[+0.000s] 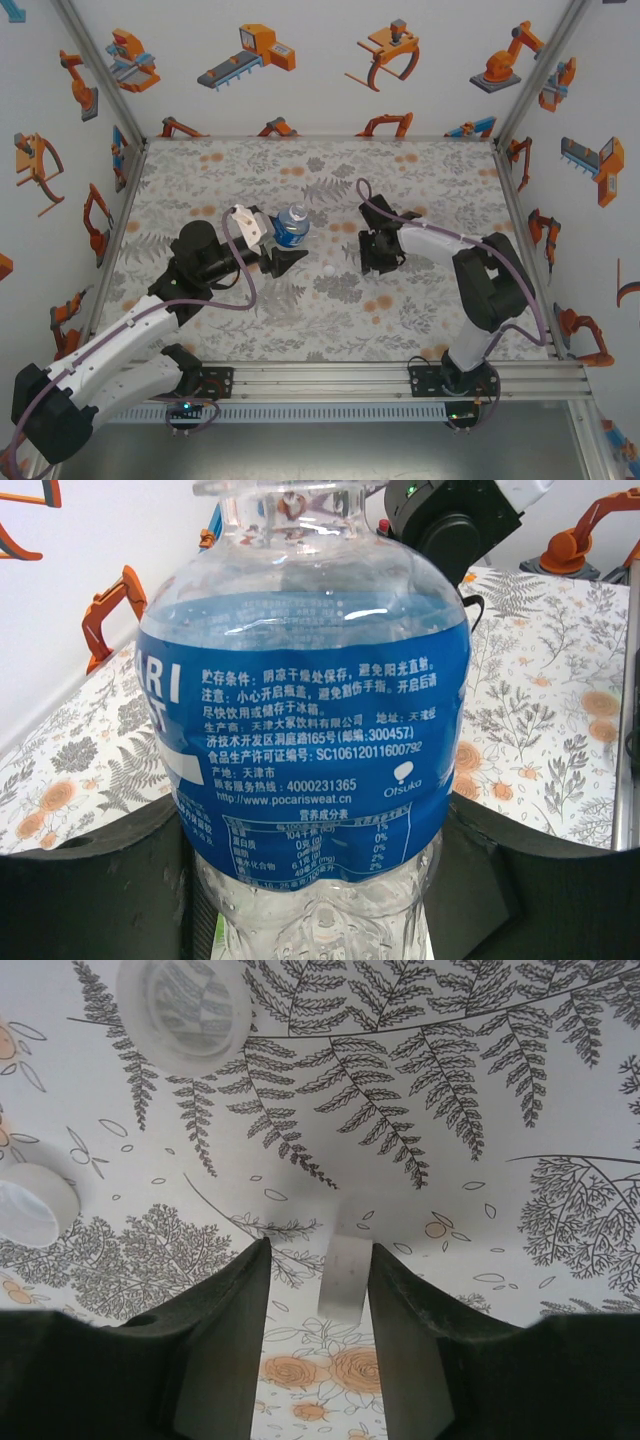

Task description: Screw on the bottle caps

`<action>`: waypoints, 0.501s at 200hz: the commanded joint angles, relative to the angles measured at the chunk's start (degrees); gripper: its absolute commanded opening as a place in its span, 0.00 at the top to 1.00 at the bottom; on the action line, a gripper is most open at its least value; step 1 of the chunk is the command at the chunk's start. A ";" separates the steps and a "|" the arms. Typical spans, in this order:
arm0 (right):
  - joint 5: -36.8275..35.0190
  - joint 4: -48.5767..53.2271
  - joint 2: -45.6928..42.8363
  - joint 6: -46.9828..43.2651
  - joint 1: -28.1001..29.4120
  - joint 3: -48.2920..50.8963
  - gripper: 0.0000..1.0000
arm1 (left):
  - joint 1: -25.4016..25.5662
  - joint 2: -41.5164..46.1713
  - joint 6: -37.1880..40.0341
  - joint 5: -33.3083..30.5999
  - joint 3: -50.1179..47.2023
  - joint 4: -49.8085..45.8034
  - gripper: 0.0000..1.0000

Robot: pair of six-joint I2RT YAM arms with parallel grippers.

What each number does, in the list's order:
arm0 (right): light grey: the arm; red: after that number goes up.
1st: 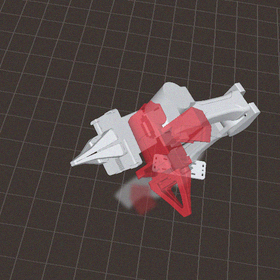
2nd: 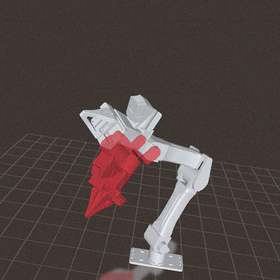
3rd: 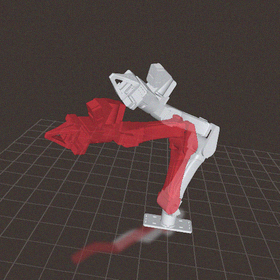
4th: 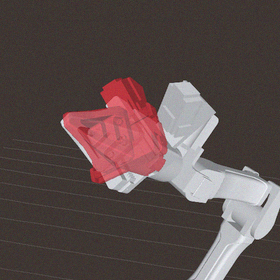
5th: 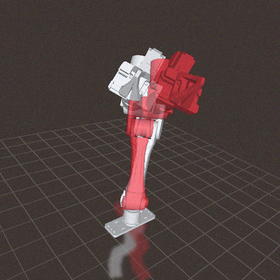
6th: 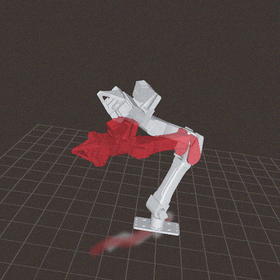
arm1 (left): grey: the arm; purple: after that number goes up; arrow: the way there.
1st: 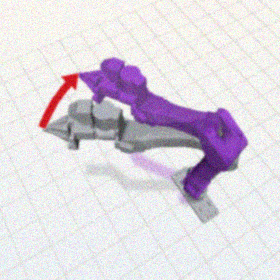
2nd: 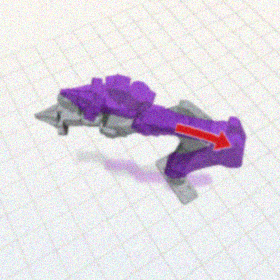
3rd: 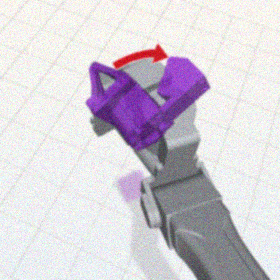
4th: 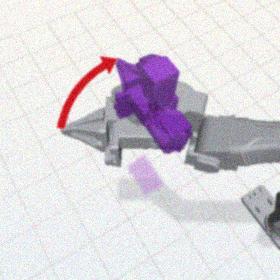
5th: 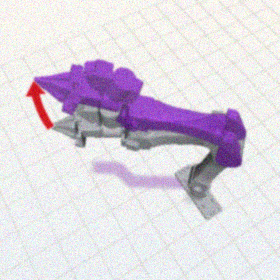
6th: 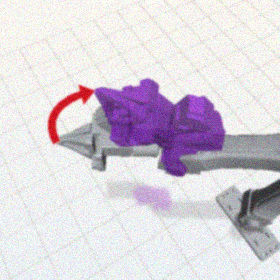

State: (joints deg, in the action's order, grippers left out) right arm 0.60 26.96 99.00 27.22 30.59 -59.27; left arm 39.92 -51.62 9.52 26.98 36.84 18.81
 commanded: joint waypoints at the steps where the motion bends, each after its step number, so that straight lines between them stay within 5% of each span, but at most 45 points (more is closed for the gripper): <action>1: 0.65 -1.53 0.68 1.22 -0.26 1.33 0.61 | -0.37 0.22 -1.38 0.31 1.04 1.74 1.00; 39: 4.31 -3.59 0.31 2.71 -0.27 2.31 0.77 | -0.37 -0.06 -1.72 0.44 1.27 2.04 1.00; 100: 20.22 -14.04 -4.09 10.17 -3.73 7.93 0.79 | -0.37 -2.06 -2.20 0.87 2.01 2.86 1.00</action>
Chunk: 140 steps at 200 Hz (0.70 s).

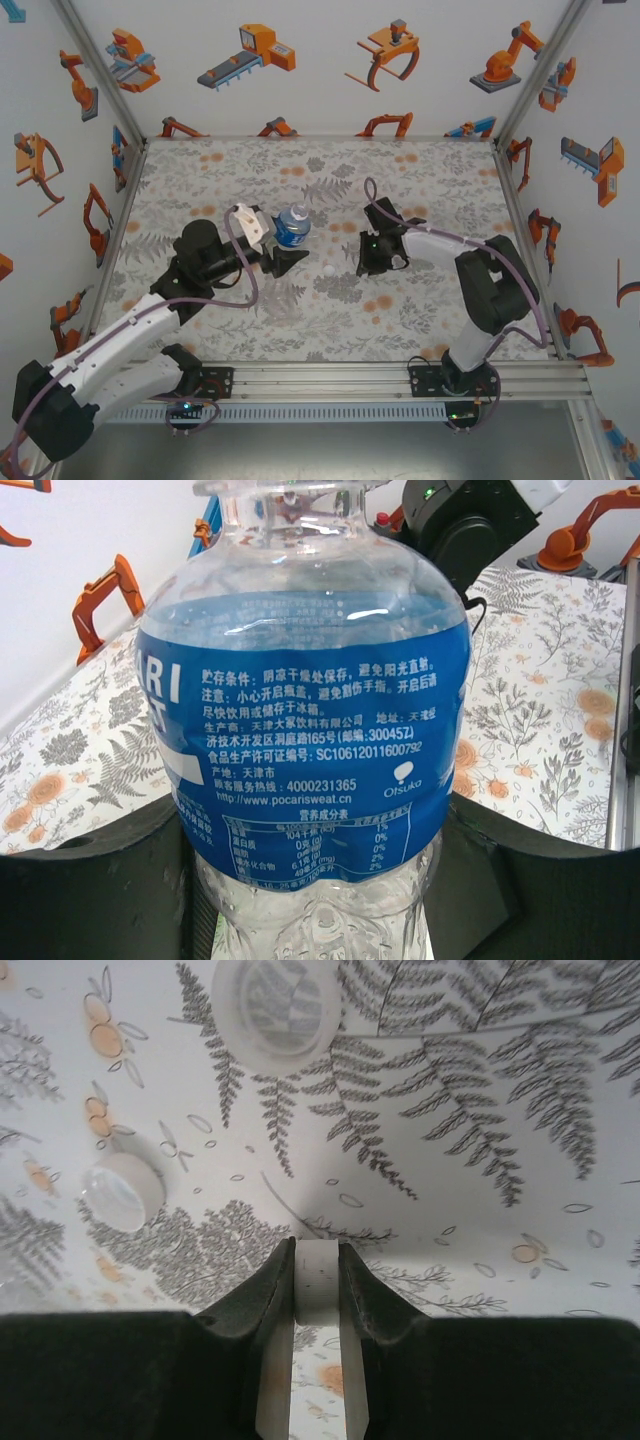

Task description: Screw on the bottle caps

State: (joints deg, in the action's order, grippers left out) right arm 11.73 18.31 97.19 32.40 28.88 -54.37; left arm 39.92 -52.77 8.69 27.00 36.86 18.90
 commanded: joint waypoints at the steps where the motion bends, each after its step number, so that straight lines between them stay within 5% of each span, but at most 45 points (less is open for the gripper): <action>1: 9.32 -5.60 -2.36 5.15 -2.09 3.21 0.80 | -0.41 -0.91 -1.38 0.85 2.03 2.84 1.00; 60: 20.43 -20.65 -5.66 12.01 -11.63 17.22 0.74 | -0.44 -3.96 -1.83 2.70 3.70 3.08 1.00; 140: 7.82 -0.20 -11.89 1.59 -15.44 14.32 0.56 | -0.40 -5.16 -1.22 2.62 5.13 1.58 1.00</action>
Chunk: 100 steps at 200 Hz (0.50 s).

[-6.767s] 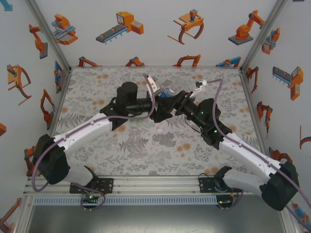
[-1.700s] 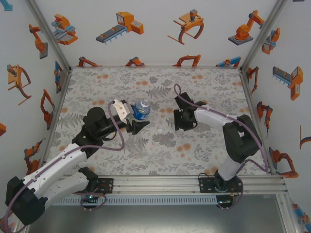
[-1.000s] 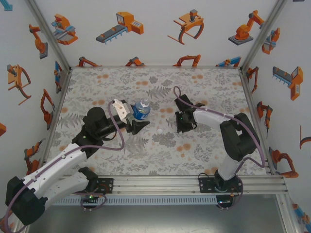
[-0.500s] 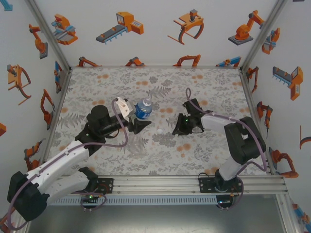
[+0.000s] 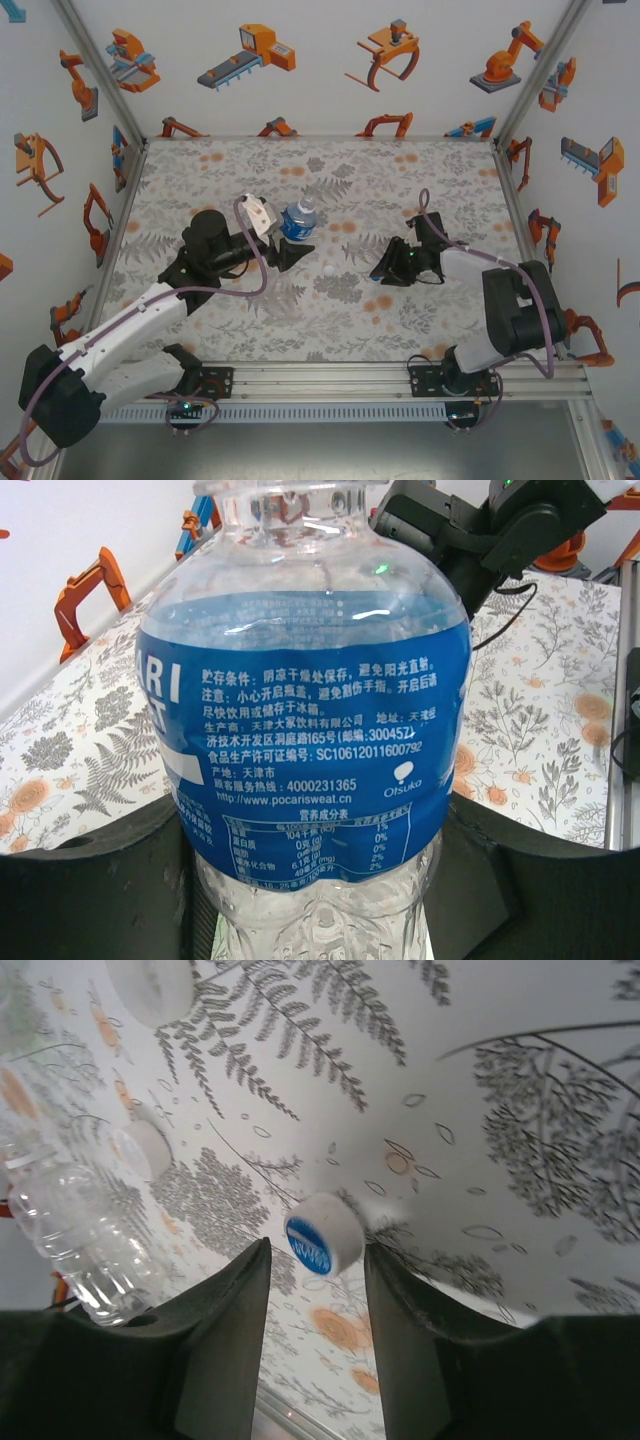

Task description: Screw on the bottle caps

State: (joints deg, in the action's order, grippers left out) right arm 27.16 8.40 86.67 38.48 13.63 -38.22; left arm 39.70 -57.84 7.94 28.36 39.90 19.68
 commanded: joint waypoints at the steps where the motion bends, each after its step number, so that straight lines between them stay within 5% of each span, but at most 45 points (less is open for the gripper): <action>1: -7.67 9.83 -1.44 -4.48 -0.18 -1.93 0.56 | -0.21 -0.13 -0.47 1.26 2.06 0.80 1.00; 42: -11.23 12.60 -3.05 -4.89 2.70 -5.42 0.54 | -0.16 -0.08 -1.08 1.01 2.05 0.89 1.00; 100: -27.81 18.11 -4.67 -6.12 13.12 -12.72 0.51 | -0.17 1.99 -0.29 -0.69 1.13 -1.59 1.00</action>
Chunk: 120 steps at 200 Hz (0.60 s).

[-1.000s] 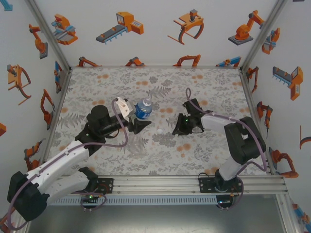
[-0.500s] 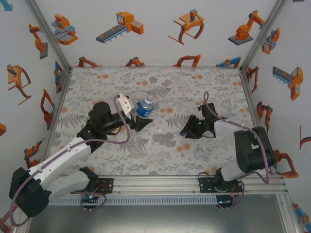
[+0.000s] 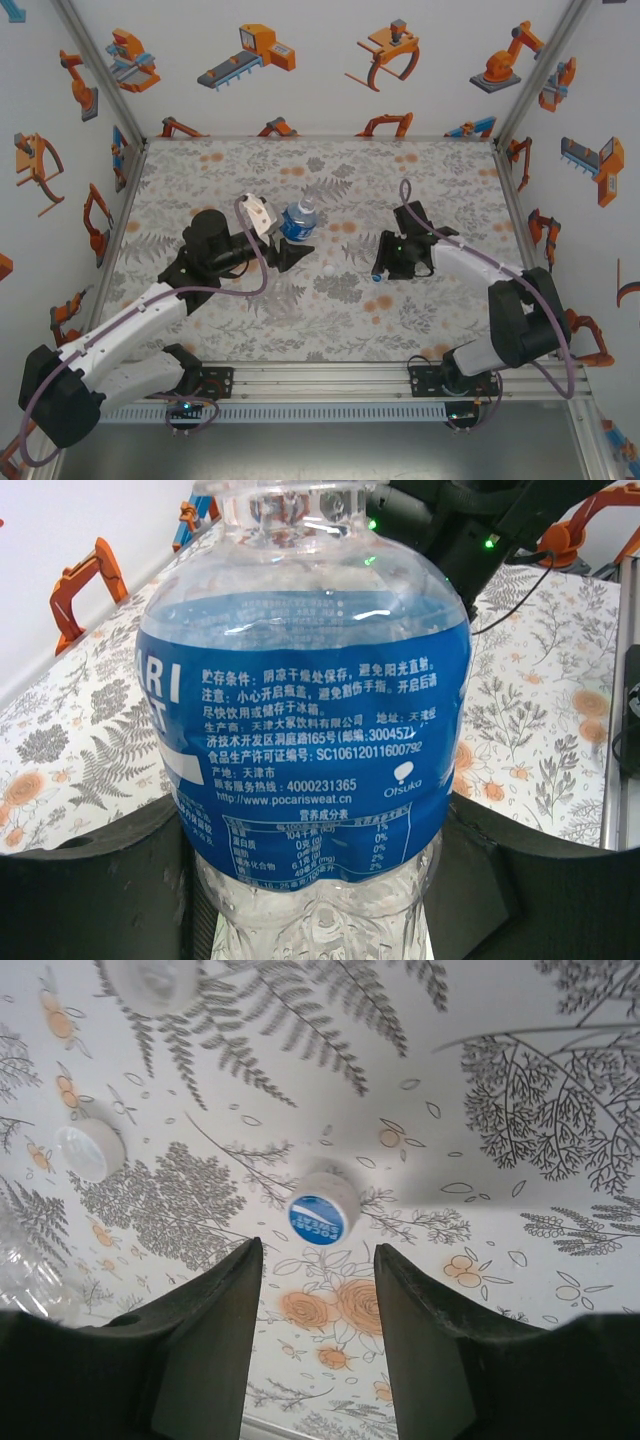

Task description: Screw on the bottle caps

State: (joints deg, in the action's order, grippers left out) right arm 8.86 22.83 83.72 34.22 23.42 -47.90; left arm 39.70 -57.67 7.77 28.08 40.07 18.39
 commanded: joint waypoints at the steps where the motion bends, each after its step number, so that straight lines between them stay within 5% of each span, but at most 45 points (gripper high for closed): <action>1: -9.63 3.61 -1.68 -1.91 3.44 -3.10 0.51 | -0.21 1.84 -0.12 -0.44 0.92 -0.29 1.00; 120: -16.04 -1.65 5.76 -7.70 10.15 -4.28 0.51 | -0.59 5.85 1.63 -3.62 -0.51 -3.76 1.00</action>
State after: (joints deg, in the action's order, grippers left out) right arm -5.23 21.58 87.83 27.66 32.71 -50.63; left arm 39.59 -53.25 8.32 25.76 40.05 15.20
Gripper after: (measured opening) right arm 0.493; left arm 0.611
